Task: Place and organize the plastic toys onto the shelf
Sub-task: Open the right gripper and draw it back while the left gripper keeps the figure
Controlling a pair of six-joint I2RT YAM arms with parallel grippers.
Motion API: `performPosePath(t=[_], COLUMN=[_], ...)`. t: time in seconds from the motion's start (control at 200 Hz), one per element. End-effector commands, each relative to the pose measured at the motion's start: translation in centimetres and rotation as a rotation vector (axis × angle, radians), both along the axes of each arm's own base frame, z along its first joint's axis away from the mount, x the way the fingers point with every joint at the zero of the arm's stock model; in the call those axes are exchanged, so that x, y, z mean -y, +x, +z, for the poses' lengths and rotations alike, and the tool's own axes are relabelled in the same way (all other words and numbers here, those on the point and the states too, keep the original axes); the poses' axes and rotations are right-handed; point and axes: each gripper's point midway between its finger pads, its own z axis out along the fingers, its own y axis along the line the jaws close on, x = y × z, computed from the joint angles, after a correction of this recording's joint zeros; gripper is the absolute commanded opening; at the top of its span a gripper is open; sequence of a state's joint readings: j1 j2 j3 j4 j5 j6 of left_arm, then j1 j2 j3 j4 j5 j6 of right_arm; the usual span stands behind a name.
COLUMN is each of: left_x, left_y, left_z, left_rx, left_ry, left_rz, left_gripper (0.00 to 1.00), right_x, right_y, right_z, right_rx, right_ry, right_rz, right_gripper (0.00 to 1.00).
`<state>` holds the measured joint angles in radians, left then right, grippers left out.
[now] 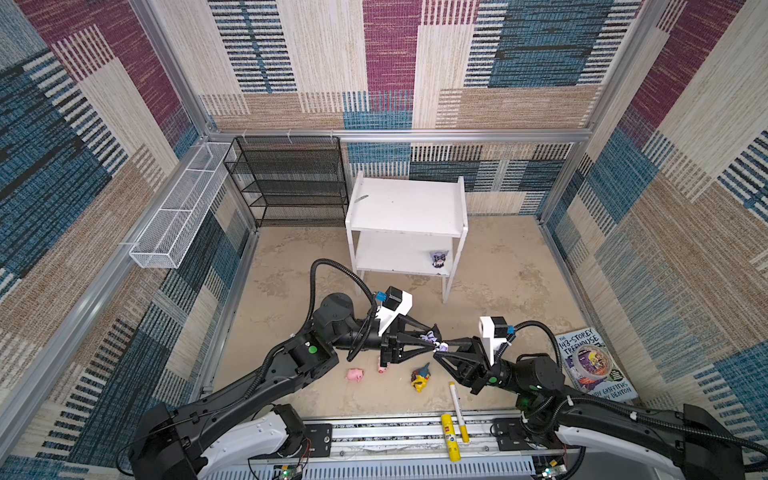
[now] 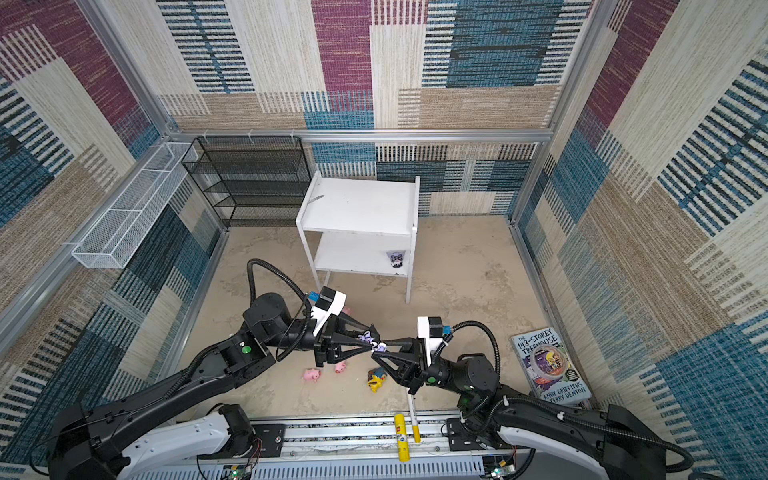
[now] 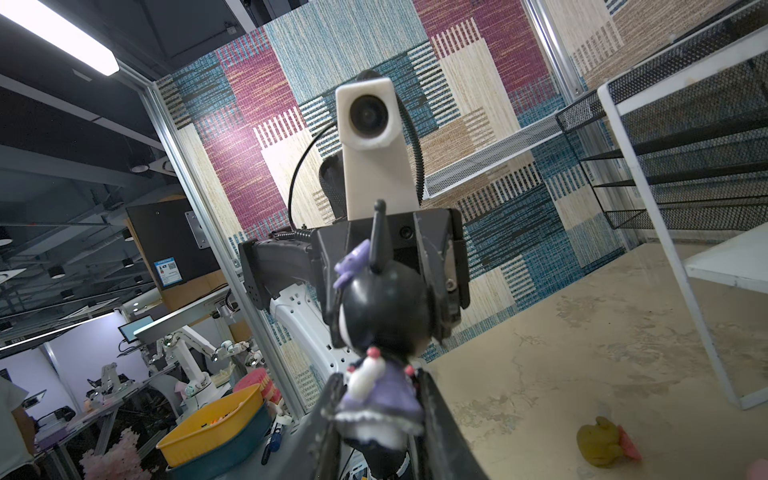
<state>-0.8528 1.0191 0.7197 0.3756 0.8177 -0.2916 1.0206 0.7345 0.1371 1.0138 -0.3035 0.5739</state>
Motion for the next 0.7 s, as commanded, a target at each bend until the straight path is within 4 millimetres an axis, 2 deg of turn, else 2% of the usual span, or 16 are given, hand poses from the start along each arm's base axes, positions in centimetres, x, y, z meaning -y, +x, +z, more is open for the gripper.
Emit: performPosePath(t=[0.0, 0.315, 0.476, 0.591, 0.696], left_x=[0.0, 0.2, 0.1, -0.6, -1.6], left_y=[-0.3, 0.5, 2.0, 2.3, 2.0], left_z=[1.4, 1.0, -1.0, -2.4, -3.6], left_rx=[0.030, 0.040, 0.080, 0.122, 0.168], left_ry=[-0.053, -0.034, 0.086, 0.211, 0.325], left_rz=[-0.012, 0.026, 0.120, 0.142, 0.136], left_gripper=[0.34, 0.24, 0.22, 0.21, 0.21], right_x=[0.4, -0.2, -0.7, -1.1, -0.9], right_y=[0.1, 1.0, 1.5, 1.6, 1.4], right_z=[0.8, -0.4, -1.9, -3.5, -4.0], right_rx=[0.014, -0.026, -0.039, -0.010, 0.025], right_ry=[0.039, -0.010, -0.091, -0.220, -0.295], right_rz=[-0.019, -0.040, -0.066, -0.086, -0.097], right_gripper=[0.26, 0.30, 0.43, 0.53, 0.59])
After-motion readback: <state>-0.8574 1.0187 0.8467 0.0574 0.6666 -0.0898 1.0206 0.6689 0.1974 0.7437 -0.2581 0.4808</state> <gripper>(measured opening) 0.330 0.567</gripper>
